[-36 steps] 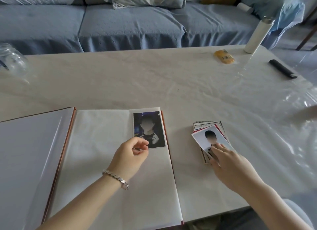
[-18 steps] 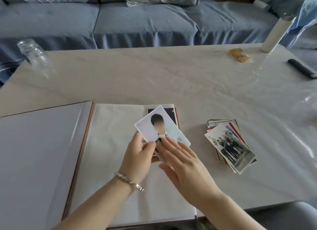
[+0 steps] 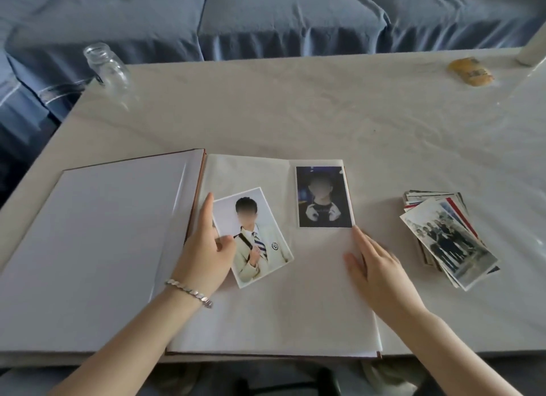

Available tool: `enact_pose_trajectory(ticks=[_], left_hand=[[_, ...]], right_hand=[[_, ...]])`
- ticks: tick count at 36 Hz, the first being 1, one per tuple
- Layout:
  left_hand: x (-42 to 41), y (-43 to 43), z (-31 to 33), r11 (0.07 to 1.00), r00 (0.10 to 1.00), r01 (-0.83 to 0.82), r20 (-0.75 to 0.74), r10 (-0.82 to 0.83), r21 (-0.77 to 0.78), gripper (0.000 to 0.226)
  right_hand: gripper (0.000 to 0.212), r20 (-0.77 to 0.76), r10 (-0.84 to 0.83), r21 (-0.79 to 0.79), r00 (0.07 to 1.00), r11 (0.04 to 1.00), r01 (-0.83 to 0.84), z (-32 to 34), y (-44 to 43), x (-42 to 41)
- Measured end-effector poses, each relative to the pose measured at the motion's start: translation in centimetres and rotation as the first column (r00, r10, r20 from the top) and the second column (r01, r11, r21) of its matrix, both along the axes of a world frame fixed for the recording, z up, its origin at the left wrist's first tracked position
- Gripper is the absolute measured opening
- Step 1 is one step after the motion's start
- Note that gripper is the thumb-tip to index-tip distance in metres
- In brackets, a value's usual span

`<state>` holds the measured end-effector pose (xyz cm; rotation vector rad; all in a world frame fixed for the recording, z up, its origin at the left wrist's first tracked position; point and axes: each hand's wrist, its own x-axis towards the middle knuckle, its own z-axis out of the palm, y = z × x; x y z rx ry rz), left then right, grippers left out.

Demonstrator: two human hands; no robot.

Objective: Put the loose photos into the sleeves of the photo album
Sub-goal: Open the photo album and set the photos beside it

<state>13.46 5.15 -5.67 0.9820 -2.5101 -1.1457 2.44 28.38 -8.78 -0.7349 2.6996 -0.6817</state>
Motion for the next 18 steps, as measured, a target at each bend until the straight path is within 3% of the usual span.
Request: enact_pose_trajectory(ticks=[11, 18], left_hand=[[0.1, -0.8, 1.1, 0.989, 0.985, 0.145, 0.094, -0.145, 0.009, 0.064], [0.9, 0.5, 1.0, 0.916, 0.848, 0.35, 0.348, -0.399, 0.197, 0.067]], right_hand=[[0.052, 0.031, -0.043, -0.02, 0.999, 0.999, 0.043, -0.2, 0.0, 0.2], [0.052, 0.03, -0.034, -0.021, 0.999, 0.999, 0.035, 0.1, 0.0, 0.3]])
